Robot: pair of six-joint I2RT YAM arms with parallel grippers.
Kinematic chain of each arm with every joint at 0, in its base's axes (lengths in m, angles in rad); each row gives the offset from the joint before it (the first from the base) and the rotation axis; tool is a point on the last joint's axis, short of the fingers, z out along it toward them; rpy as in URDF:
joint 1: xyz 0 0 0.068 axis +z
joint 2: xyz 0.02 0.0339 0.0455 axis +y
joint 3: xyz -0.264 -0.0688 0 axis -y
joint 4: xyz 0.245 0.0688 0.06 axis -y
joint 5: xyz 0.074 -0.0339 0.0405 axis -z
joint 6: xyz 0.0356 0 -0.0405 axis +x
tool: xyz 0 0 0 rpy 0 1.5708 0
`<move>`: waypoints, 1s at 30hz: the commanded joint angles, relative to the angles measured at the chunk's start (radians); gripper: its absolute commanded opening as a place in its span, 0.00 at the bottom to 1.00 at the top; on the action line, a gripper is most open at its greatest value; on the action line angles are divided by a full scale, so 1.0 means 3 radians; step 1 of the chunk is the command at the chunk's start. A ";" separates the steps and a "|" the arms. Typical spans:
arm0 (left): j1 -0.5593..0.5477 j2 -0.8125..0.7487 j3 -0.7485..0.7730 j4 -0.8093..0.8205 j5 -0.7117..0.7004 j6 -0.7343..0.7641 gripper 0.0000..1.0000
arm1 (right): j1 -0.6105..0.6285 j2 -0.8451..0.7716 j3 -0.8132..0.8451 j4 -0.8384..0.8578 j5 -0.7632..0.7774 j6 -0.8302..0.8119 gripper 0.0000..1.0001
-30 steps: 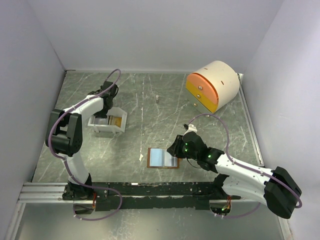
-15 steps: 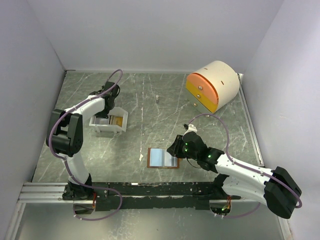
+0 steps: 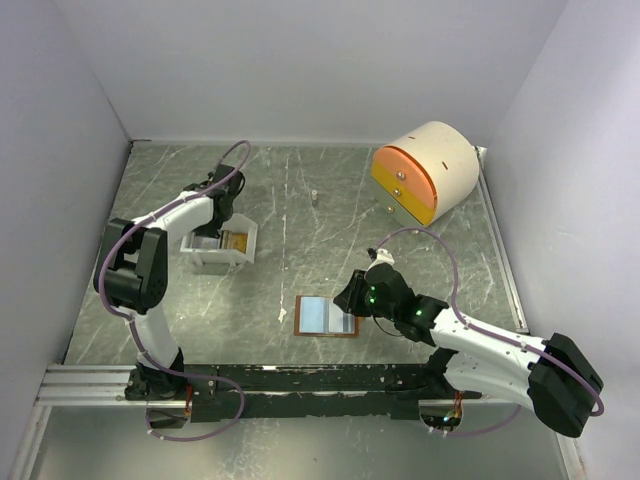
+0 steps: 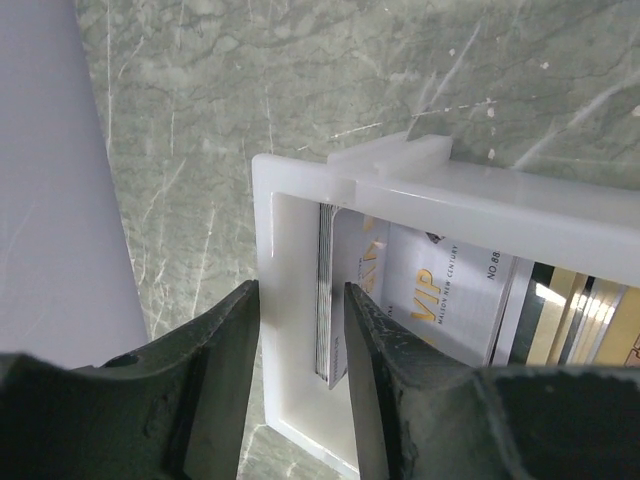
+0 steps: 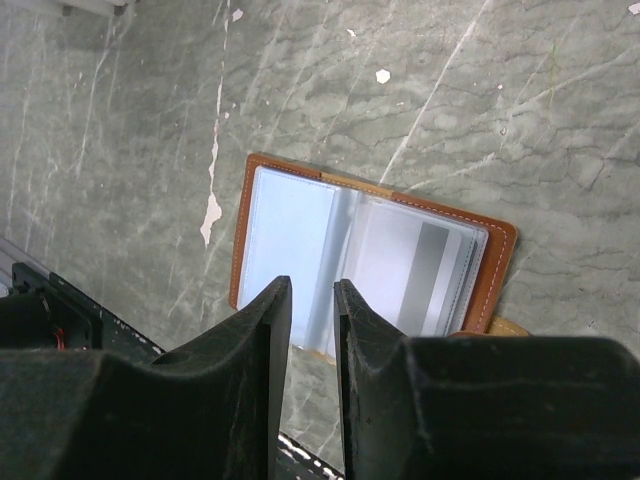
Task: Put the credit cards into the card holder
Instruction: Pick up the credit card from the storage box.
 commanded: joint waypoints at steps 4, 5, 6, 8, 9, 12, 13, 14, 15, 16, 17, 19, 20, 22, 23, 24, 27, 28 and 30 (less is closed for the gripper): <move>-0.0118 -0.0002 0.0123 -0.0054 -0.0200 -0.0081 0.47 | -0.0009 -0.0003 -0.0025 0.0101 -0.0011 0.0016 0.24; -0.0119 -0.0015 0.0127 -0.0056 -0.0242 -0.0105 0.47 | -0.0009 -0.0008 -0.0029 0.0097 -0.0011 0.0016 0.24; -0.0120 -0.0031 0.0130 -0.0053 -0.0265 -0.0112 0.49 | -0.0008 -0.0010 -0.0027 0.0096 -0.0006 0.0016 0.24; -0.0117 -0.0066 0.0128 -0.0021 -0.0254 -0.0103 0.53 | -0.0009 -0.0019 -0.0032 0.0095 -0.0003 0.0016 0.24; -0.0119 -0.0082 0.0123 -0.0006 -0.0241 -0.0093 0.54 | -0.0006 -0.0017 -0.0033 0.0096 0.0000 0.0016 0.24; -0.0120 -0.0092 0.0118 0.0000 -0.0218 -0.0092 0.55 | -0.0007 -0.0002 -0.0034 0.0113 -0.0011 0.0017 0.24; -0.0120 -0.0092 0.0111 0.0002 -0.0204 -0.0090 0.54 | -0.0009 0.0003 -0.0032 0.0116 -0.0015 0.0016 0.24; -0.0120 -0.0092 0.0101 0.0015 -0.0167 -0.0081 0.53 | -0.0007 0.0018 -0.0024 0.0116 -0.0020 0.0016 0.24; -0.0126 -0.0092 0.0094 0.0024 -0.0136 -0.0078 0.51 | -0.0007 0.0017 -0.0022 0.0112 -0.0020 0.0016 0.24; -0.0140 -0.0086 0.0090 0.0025 -0.0143 -0.0077 0.50 | -0.0006 0.0021 -0.0025 0.0116 -0.0020 0.0016 0.24; -0.0159 -0.0076 0.0091 0.0018 -0.0175 -0.0082 0.50 | -0.0007 0.0022 -0.0027 0.0120 -0.0021 0.0016 0.24; -0.0196 -0.0072 0.0092 0.0015 -0.0271 -0.0093 0.52 | -0.0006 0.0026 -0.0034 0.0126 -0.0025 0.0021 0.24; -0.0201 -0.0074 0.0092 0.0019 -0.0286 -0.0097 0.53 | -0.0006 0.0024 -0.0032 0.0126 -0.0026 0.0021 0.24; -0.0202 -0.0091 0.0095 0.0038 -0.0276 -0.0107 0.55 | -0.0005 0.0018 -0.0028 0.0122 -0.0021 0.0019 0.24; -0.0205 -0.0097 0.0097 0.0041 -0.0264 -0.0112 0.54 | -0.0006 0.0017 -0.0030 0.0117 -0.0021 0.0021 0.24; -0.0209 -0.0101 0.0097 0.0043 -0.0260 -0.0119 0.54 | -0.0008 0.0021 -0.0031 0.0120 -0.0017 0.0021 0.24; -0.0221 -0.0117 0.0080 0.0074 -0.0195 -0.0116 0.51 | -0.0009 0.0014 -0.0032 0.0126 -0.0016 0.0021 0.24; -0.0222 -0.0120 0.0073 0.0083 -0.0153 -0.0113 0.49 | -0.0009 0.0016 -0.0032 0.0130 -0.0018 0.0021 0.24; -0.0222 -0.0115 0.0054 0.0105 -0.0115 -0.0108 0.47 | -0.0007 0.0028 -0.0027 0.0131 -0.0025 0.0021 0.24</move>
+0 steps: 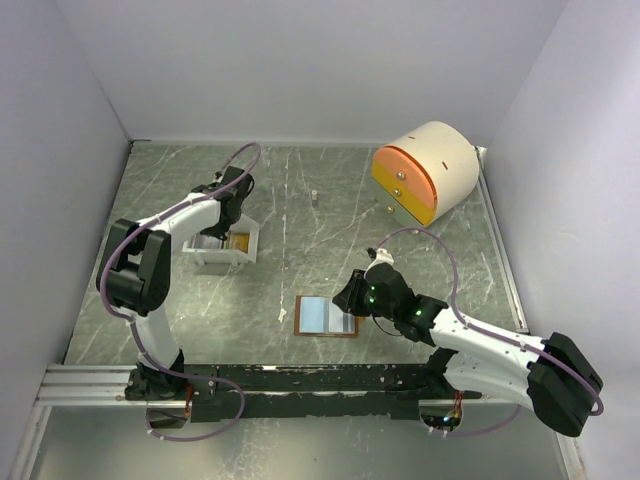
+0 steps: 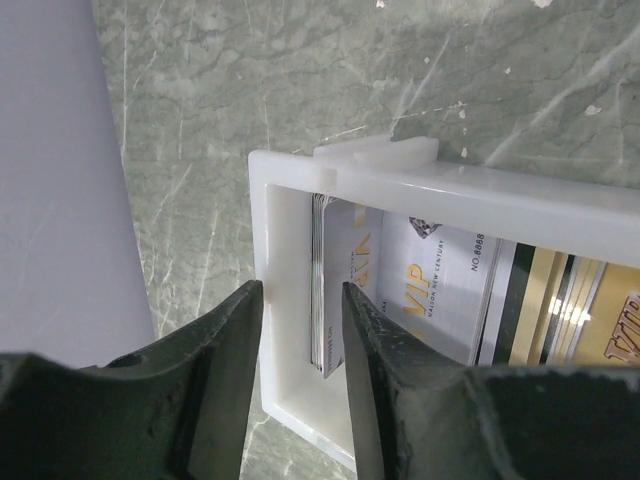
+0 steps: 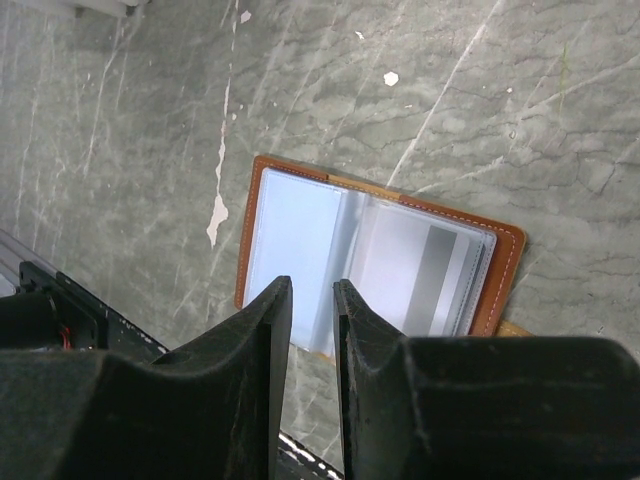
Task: Put the credit cards into the card holder
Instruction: Pick up the credit card from the storage box.
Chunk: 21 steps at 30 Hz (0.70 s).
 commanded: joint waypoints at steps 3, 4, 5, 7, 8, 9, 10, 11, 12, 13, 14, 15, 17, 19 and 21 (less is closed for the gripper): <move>-0.0026 -0.0069 0.0044 0.0109 0.0079 -0.0025 0.45 | -0.0008 0.0022 -0.0014 0.0067 -0.0003 0.0011 0.24; -0.0024 -0.0057 0.0044 0.0114 0.0089 -0.0012 0.45 | -0.0007 0.0025 -0.0016 0.0065 -0.0003 0.0011 0.24; -0.0026 -0.0046 0.0041 0.0121 0.0102 -0.0009 0.44 | -0.0009 0.0020 -0.0015 0.0063 -0.0003 0.0008 0.24; -0.0026 -0.0036 0.0025 0.0141 0.0120 -0.0002 0.44 | -0.0009 0.0008 -0.0019 0.0061 0.0002 0.0015 0.24; -0.0026 -0.0027 0.0023 0.0143 0.0127 -0.0004 0.44 | -0.0009 0.0003 -0.0022 0.0061 0.0006 0.0013 0.24; -0.0022 -0.0015 0.0023 0.0143 0.0137 -0.0004 0.44 | -0.0008 -0.0006 -0.0020 0.0057 0.0006 0.0011 0.24; -0.0021 -0.0002 0.0023 0.0143 0.0140 -0.0004 0.44 | -0.0007 -0.0014 -0.0021 0.0049 0.0013 0.0011 0.24; -0.0021 0.0013 0.0026 0.0143 0.0137 -0.0003 0.44 | -0.0006 -0.0022 -0.0018 0.0040 0.0024 0.0007 0.24; -0.0021 0.0028 0.0028 0.0145 0.0156 -0.0002 0.44 | -0.0004 -0.0030 -0.0015 0.0029 0.0028 0.0005 0.24; -0.0019 0.0043 0.0032 0.0143 0.0168 0.0002 0.44 | -0.0008 -0.0038 -0.0021 0.0026 0.0033 0.0003 0.24; -0.0016 0.0059 0.0036 0.0136 0.0169 -0.0006 0.43 | -0.0007 -0.0045 -0.0015 0.0022 0.0034 0.0001 0.24; -0.0016 0.0069 0.0038 0.0136 0.0167 -0.0007 0.43 | -0.0005 -0.0050 -0.0014 0.0017 0.0034 0.0001 0.24; -0.0016 0.0090 0.0040 0.0131 0.0166 -0.0014 0.43 | -0.0008 -0.0061 -0.0006 0.0002 0.0043 0.0001 0.24; -0.0016 0.0090 0.0036 0.0146 0.0185 -0.0008 0.42 | -0.0008 -0.0066 -0.0007 -0.0005 0.0051 -0.0004 0.24; -0.0016 0.0057 0.0022 0.0176 0.0204 -0.0006 0.42 | -0.0006 -0.0074 -0.0010 -0.0008 0.0055 -0.0004 0.24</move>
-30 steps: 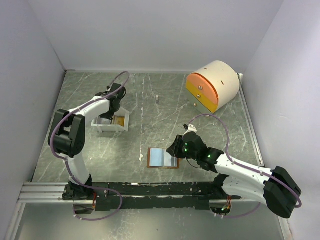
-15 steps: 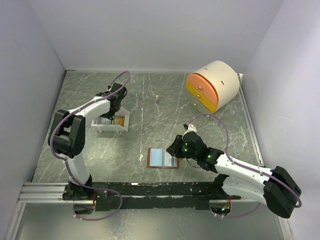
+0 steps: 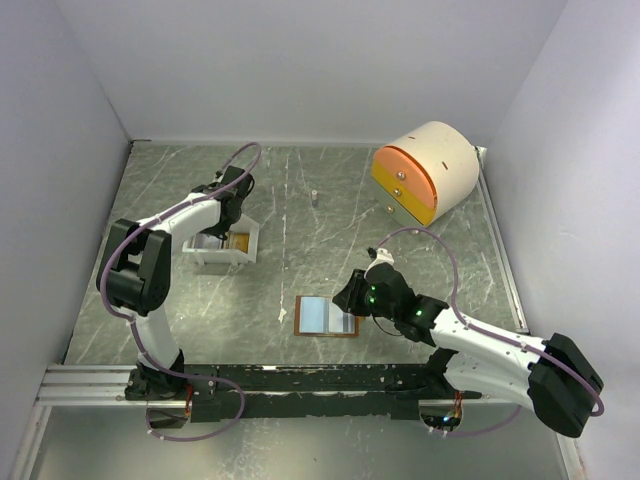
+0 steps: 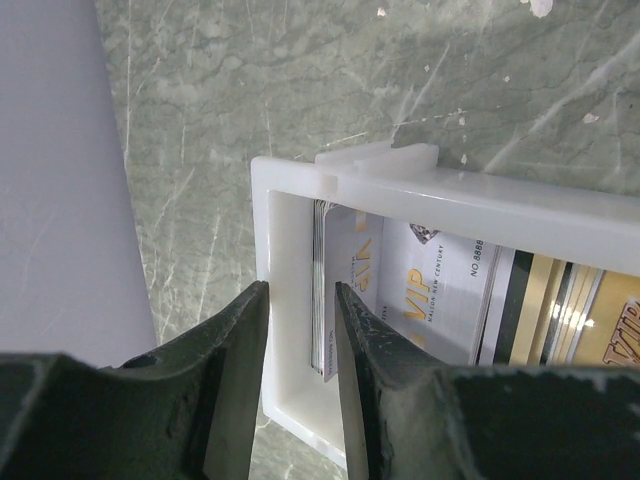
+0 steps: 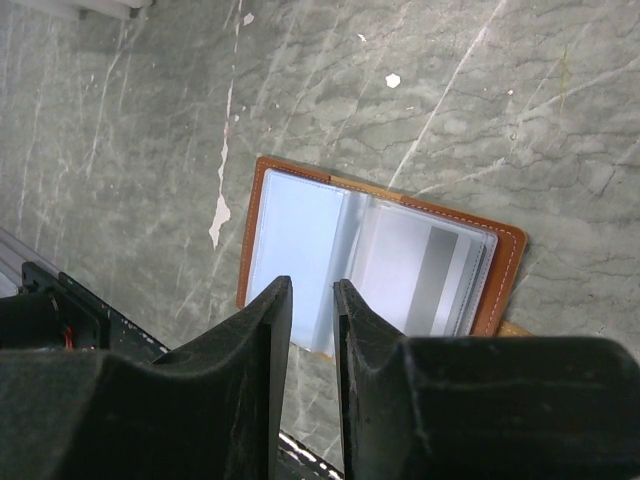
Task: Put the credit cards into the card holder
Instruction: Pick up the credit card from the storage box.
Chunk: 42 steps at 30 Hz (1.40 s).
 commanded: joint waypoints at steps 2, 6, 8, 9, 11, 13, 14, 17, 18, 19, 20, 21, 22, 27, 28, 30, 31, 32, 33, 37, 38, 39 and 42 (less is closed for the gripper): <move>-0.0016 -0.0001 0.0004 0.0165 0.0222 -0.0002 0.43 | -0.0009 -0.0057 -0.0004 -0.0015 0.0052 -0.0003 0.24; -0.0013 -0.0077 -0.0005 0.0211 0.0273 0.0023 0.46 | -0.0005 -0.0042 0.0000 -0.0001 0.0052 -0.0008 0.24; -0.0016 -0.0144 -0.0016 0.0240 0.0329 0.0026 0.48 | -0.0009 -0.0022 0.0009 0.0000 0.0044 -0.0013 0.24; -0.0016 -0.0184 -0.0028 0.0259 0.0360 0.0032 0.49 | -0.0009 -0.0014 0.0015 0.0000 0.0042 -0.0015 0.24; -0.0016 -0.0226 -0.0052 0.0294 0.0344 0.0032 0.48 | -0.0008 0.0005 0.0020 0.0008 0.0038 -0.0013 0.24; -0.0016 -0.0241 -0.0054 0.0298 0.0325 0.0034 0.44 | -0.0008 0.0016 0.0026 0.0014 0.0031 -0.0013 0.24; -0.0016 -0.0246 -0.0058 0.0305 0.0315 0.0038 0.43 | -0.0009 0.0022 0.0026 0.0018 0.0027 -0.0013 0.24; -0.0012 -0.0239 -0.0078 0.0301 0.0288 0.0026 0.43 | -0.0009 0.0038 0.0027 0.0030 0.0030 -0.0009 0.24; -0.0011 -0.0233 -0.0090 0.0304 0.0290 0.0025 0.43 | -0.0009 0.0044 0.0027 0.0035 0.0024 -0.0008 0.24; -0.0006 -0.0223 -0.0098 0.0304 0.0290 0.0028 0.43 | -0.0008 0.0055 0.0030 0.0033 0.0019 -0.0008 0.24; -0.0002 -0.0213 -0.0106 0.0296 0.0279 0.0027 0.43 | -0.0006 0.0056 0.0031 0.0029 0.0016 -0.0008 0.24; 0.0006 -0.0200 -0.0112 0.0286 0.0260 0.0026 0.43 | -0.0009 0.0059 0.0029 0.0025 0.0016 -0.0008 0.24; 0.0012 -0.0190 -0.0117 0.0283 0.0253 0.0025 0.43 | -0.0008 0.0054 0.0027 0.0019 0.0018 -0.0004 0.24; 0.0066 -0.0152 -0.0130 0.0290 0.0251 0.0039 0.42 | -0.0006 -0.0006 0.0012 0.0007 0.0041 0.0002 0.24; 0.0078 -0.0146 -0.0130 0.0295 0.0261 0.0046 0.42 | -0.0009 -0.0011 0.0011 0.0002 0.0041 0.0002 0.24; 0.0090 -0.0128 -0.0135 0.0305 0.0296 0.0056 0.41 | -0.0008 -0.0023 0.0007 -0.0015 0.0049 0.0002 0.24; 0.0094 -0.0121 -0.0139 0.0311 0.0306 0.0057 0.40 | -0.0009 -0.0026 0.0004 -0.0015 0.0051 0.0002 0.23; 0.0092 -0.0112 -0.0140 0.0310 0.0307 0.0057 0.40 | -0.0009 -0.0030 -0.0001 -0.0016 0.0052 0.0005 0.24; 0.0091 -0.0103 -0.0144 0.0316 0.0320 0.0059 0.40 | -0.0009 -0.0035 -0.0006 -0.0015 0.0052 0.0007 0.24; 0.0101 -0.0048 -0.0151 0.0333 0.0343 0.0066 0.38 | -0.0007 -0.0059 -0.0031 -0.0001 0.0054 0.0022 0.23; 0.0101 -0.0035 -0.0152 0.0333 0.0351 0.0070 0.38 | -0.0009 -0.0063 -0.0030 0.0000 0.0054 0.0022 0.24; 0.0104 -0.0022 -0.0151 0.0337 0.0352 0.0067 0.38 | -0.0008 -0.0065 -0.0026 -0.0004 0.0055 0.0020 0.24; 0.0112 -0.0002 -0.0156 0.0351 0.0369 0.0072 0.38 | -0.0009 -0.0080 -0.0024 -0.0030 0.0066 0.0017 0.24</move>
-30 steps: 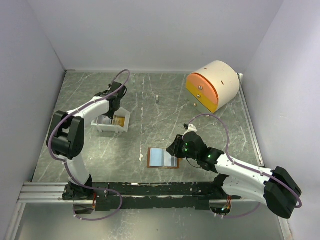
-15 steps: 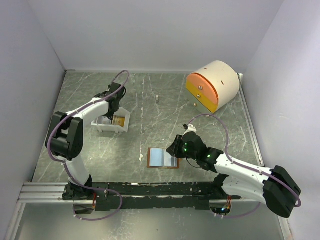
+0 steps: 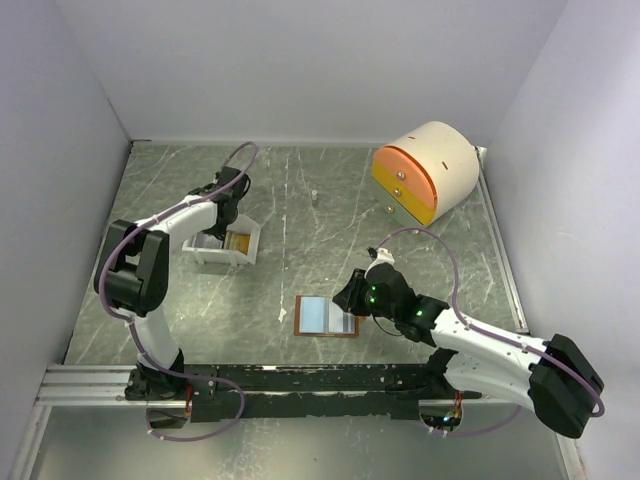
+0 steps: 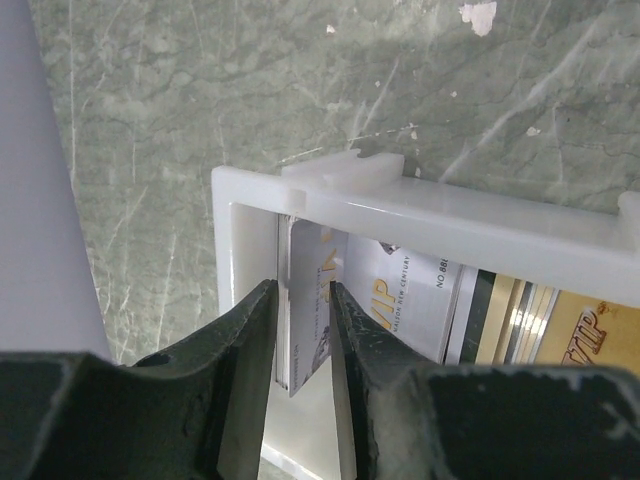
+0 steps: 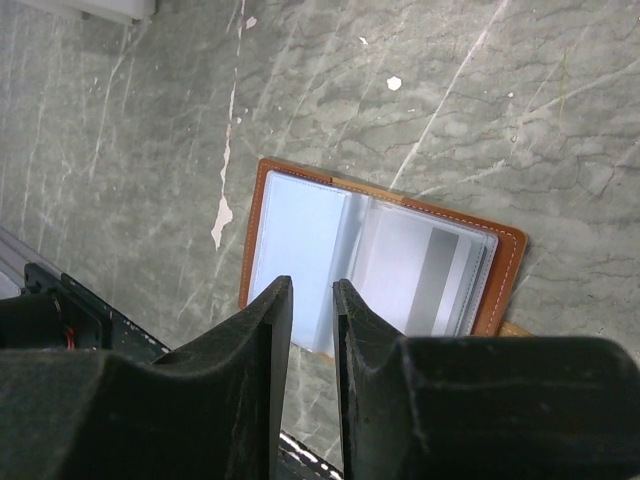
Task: Put the credit cards into the card holder
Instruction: Pick up the credit card from the storage box.
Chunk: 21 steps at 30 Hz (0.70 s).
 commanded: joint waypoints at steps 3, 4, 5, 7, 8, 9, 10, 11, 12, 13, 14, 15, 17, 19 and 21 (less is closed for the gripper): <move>0.0037 0.0074 -0.0039 0.0088 0.0058 0.0029 0.38 | -0.0007 -0.0096 -0.0042 -0.0032 0.0067 0.0021 0.24; 0.0043 0.0084 -0.0039 0.0085 0.0060 0.0029 0.37 | -0.0006 -0.0105 -0.0045 -0.0038 0.0068 0.0021 0.23; 0.0049 0.0099 -0.0032 0.0077 0.0052 0.0024 0.37 | -0.0007 -0.0116 -0.0048 -0.0039 0.0068 0.0023 0.24; 0.0063 0.0126 -0.0018 0.0063 0.0034 0.0021 0.36 | -0.0006 -0.0136 -0.0050 -0.0060 0.0079 0.0024 0.24; 0.0066 0.0135 -0.0010 0.0053 0.0024 0.0016 0.35 | -0.0004 -0.0150 -0.0049 -0.0073 0.0088 0.0021 0.24; 0.0070 0.0138 0.0000 0.0042 0.0006 0.0016 0.34 | -0.0008 -0.0163 -0.0049 -0.0086 0.0092 0.0019 0.24; 0.0071 0.0139 0.0002 0.0039 0.0001 0.0018 0.33 | -0.0007 -0.0171 -0.0046 -0.0102 0.0100 0.0021 0.23; 0.0071 0.0134 0.0006 0.0042 -0.0007 0.0025 0.31 | -0.0009 -0.0185 -0.0049 -0.0105 0.0105 0.0024 0.24; 0.0071 0.0129 0.0013 0.0028 -0.0029 0.0028 0.30 | -0.0007 -0.0195 -0.0049 -0.0110 0.0108 0.0026 0.23; 0.0071 0.0129 0.0024 0.0015 -0.0046 0.0029 0.28 | -0.0009 -0.0204 -0.0053 -0.0108 0.0108 0.0029 0.24; 0.0071 0.0124 0.0030 0.0009 -0.0062 0.0040 0.25 | -0.0010 -0.0208 -0.0060 -0.0106 0.0110 0.0029 0.24; 0.0071 0.0115 0.0032 0.0008 -0.0069 0.0047 0.22 | -0.0012 -0.0208 -0.0059 -0.0106 0.0104 0.0031 0.23; 0.0076 0.0103 0.0040 -0.0002 -0.0077 0.0054 0.16 | -0.0009 -0.0203 -0.0054 -0.0109 0.0103 0.0029 0.24; 0.0076 0.0098 0.0052 -0.0015 -0.0071 0.0054 0.11 | -0.0008 -0.0194 -0.0049 -0.0108 0.0105 0.0030 0.24; 0.0076 0.0097 0.0079 -0.0052 -0.0071 0.0050 0.07 | -0.0011 -0.0192 -0.0046 -0.0102 0.0098 0.0034 0.23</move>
